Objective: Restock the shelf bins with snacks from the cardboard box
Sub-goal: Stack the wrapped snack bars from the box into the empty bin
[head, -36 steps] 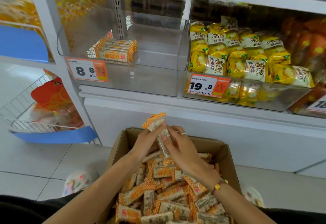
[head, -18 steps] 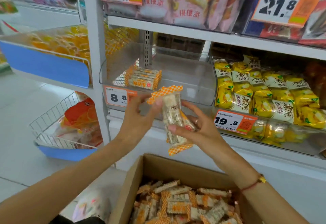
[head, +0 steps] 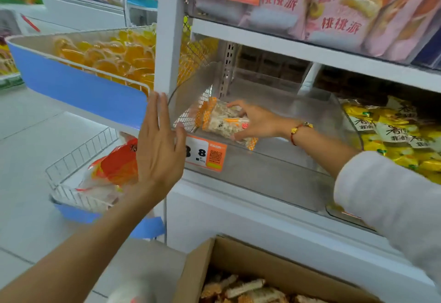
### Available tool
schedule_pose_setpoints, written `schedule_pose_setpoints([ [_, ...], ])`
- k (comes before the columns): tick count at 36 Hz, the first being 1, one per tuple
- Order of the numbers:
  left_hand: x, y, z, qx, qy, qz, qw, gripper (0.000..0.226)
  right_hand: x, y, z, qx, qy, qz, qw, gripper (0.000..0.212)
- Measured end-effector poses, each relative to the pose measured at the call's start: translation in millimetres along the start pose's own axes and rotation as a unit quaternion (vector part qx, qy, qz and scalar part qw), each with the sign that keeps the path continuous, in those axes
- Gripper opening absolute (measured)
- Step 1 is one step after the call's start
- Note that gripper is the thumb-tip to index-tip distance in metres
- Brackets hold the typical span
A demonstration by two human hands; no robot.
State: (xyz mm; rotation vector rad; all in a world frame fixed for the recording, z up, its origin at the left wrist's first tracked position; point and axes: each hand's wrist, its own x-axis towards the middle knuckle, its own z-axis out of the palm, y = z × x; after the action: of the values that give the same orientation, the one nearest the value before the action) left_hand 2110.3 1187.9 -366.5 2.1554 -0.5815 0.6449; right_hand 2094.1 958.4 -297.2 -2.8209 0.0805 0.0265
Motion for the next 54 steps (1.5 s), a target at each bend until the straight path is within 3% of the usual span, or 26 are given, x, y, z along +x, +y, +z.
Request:
schedule_pose_setpoints([
  [5,2.1,12.5,6.4,-0.054,0.017,-0.037,0.998,0.063,27.4,-0.9,34.7,-0.005,-0.004,-0.028,1.000,0.074],
  [9,3.2,19.2,9.6,-0.068,0.028,-0.051,0.996,0.067,30.3,-0.7,39.6,-0.182,0.073,-0.090,0.976,0.067],
  [13,4.0,20.2,10.3,-0.065,0.027,-0.054,0.996,0.068,27.2,1.4,36.8,-0.237,0.023,-0.091,0.967,0.067],
  [19,4.1,18.6,7.5,-0.074,0.015,-0.050,0.996,0.067,23.7,1.0,35.1,-0.096,0.032,-0.050,0.994,0.066],
  [23,4.3,18.6,6.9,-0.075,0.013,-0.051,0.996,0.068,24.4,0.2,35.0,-0.057,0.071,-0.049,0.995,0.050],
  [26,4.1,20.3,8.2,-0.080,0.017,-0.055,0.995,0.068,30.0,-3.2,36.4,-0.076,0.094,-0.057,0.991,0.039],
  [31,4.6,21.6,8.8,-0.087,0.019,-0.066,0.994,0.067,30.3,-7.0,32.4,-0.117,0.110,-0.066,0.985,0.039],
  [39,3.0,20.3,1.9,-0.091,0.004,-0.065,0.994,0.066,24.4,-8.9,30.7,-0.074,0.062,-0.058,0.994,0.039],
  [54,2.1,21.0,-1.2,-0.081,0.004,-0.065,0.995,0.066,25.5,-16.7,33.6,-0.041,0.128,-0.055,0.989,0.016],
])
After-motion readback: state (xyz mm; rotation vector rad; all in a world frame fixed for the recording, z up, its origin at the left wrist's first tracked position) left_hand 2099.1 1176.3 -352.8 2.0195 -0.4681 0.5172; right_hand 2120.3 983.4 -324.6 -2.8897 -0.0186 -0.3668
